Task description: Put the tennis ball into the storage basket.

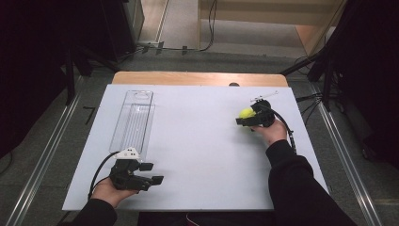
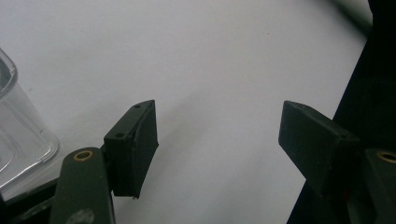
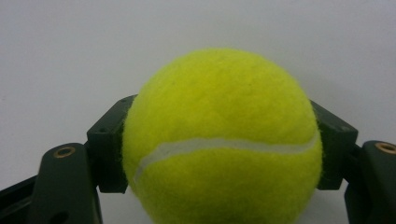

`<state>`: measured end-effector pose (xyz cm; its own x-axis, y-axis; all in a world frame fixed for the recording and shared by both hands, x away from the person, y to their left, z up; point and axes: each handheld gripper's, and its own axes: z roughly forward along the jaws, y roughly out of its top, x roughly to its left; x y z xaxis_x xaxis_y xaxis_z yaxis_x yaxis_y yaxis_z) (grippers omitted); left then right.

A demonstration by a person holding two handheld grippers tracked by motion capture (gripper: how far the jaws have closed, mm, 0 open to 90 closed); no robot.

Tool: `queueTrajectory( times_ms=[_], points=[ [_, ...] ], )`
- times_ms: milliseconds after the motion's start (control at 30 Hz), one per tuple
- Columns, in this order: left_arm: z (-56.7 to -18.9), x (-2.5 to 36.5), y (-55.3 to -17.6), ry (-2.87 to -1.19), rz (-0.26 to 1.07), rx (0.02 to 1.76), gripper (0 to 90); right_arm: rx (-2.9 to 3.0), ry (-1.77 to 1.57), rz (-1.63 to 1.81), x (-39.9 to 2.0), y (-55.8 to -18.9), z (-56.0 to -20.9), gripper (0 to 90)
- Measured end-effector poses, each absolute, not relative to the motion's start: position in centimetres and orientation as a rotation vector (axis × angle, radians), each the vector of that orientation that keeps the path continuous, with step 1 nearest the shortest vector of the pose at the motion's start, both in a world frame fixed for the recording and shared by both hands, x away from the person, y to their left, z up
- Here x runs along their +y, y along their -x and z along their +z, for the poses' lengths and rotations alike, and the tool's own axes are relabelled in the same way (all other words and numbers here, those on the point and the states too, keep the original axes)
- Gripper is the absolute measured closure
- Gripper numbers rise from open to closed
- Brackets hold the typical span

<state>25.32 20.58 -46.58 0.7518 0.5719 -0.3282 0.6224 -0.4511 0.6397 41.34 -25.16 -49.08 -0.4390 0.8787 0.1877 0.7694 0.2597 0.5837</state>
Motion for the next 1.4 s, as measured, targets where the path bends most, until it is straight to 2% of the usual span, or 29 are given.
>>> queueTrajectory(
  times_ms=[933,1400],
  points=[
    [-46.6,20.6,-25.4,-2.166,-0.076,0.896,29.2,2.324,-1.477,1.034,-25.6,-40.1,-44.9,23.2],
    [-46.6,20.6,-25.4,-2.165,-0.073,0.894,29.2,2.364,-1.402,1.072,-24.4,-39.2,-43.2,23.2]
  ],
)
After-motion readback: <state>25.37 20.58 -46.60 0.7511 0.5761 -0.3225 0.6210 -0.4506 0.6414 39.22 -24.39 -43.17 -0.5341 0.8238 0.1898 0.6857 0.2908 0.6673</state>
